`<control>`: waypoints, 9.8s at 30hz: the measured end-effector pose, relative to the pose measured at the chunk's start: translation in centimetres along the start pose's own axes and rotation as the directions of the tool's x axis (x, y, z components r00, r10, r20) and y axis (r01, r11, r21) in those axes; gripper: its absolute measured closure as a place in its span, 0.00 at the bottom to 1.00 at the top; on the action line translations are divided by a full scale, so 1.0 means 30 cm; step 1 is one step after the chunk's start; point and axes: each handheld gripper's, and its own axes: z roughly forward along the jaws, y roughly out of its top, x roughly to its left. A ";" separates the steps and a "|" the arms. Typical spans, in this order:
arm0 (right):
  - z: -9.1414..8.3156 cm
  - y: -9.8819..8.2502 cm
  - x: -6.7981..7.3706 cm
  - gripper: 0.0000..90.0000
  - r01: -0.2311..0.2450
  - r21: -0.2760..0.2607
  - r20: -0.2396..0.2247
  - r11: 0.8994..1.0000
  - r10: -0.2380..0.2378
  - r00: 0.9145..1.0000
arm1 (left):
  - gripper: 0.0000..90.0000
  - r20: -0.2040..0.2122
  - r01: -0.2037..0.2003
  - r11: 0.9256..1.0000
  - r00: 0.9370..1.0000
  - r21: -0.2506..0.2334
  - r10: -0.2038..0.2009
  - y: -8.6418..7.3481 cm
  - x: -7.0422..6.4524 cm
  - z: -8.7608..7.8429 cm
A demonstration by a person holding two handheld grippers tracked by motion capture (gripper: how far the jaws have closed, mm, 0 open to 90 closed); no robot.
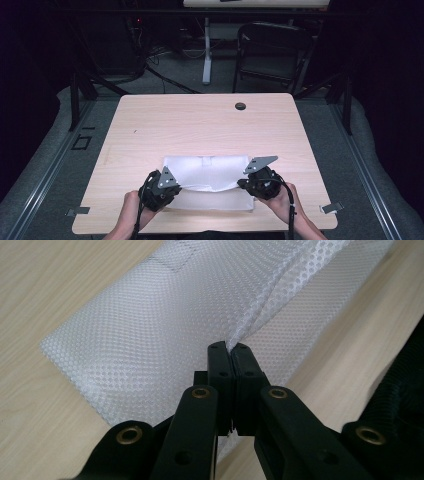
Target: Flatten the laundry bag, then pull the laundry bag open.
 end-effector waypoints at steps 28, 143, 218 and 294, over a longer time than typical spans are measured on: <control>-0.043 0.136 -0.072 0.99 0.038 -0.042 0.076 0.998 -0.034 0.996 | 1.00 -0.070 0.013 0.998 0.997 -0.066 -0.018 0.108 0.095 -0.050; 0.144 0.078 -0.280 0.37 -0.204 0.021 0.023 0.979 0.203 0.979 | 0.20 -0.240 0.279 0.959 0.928 -0.060 -0.285 0.271 0.512 0.294; 0.286 -0.050 -0.293 1.00 -0.176 0.113 -0.034 0.978 0.181 0.983 | 0.23 0.216 -0.042 0.997 0.975 -0.064 0.055 0.217 -0.043 0.348; 0.195 -0.119 -0.249 1.00 -0.307 0.170 -0.093 0.936 0.325 0.941 | 0.97 0.217 0.086 0.976 0.975 -0.202 -0.041 0.261 -0.187 0.588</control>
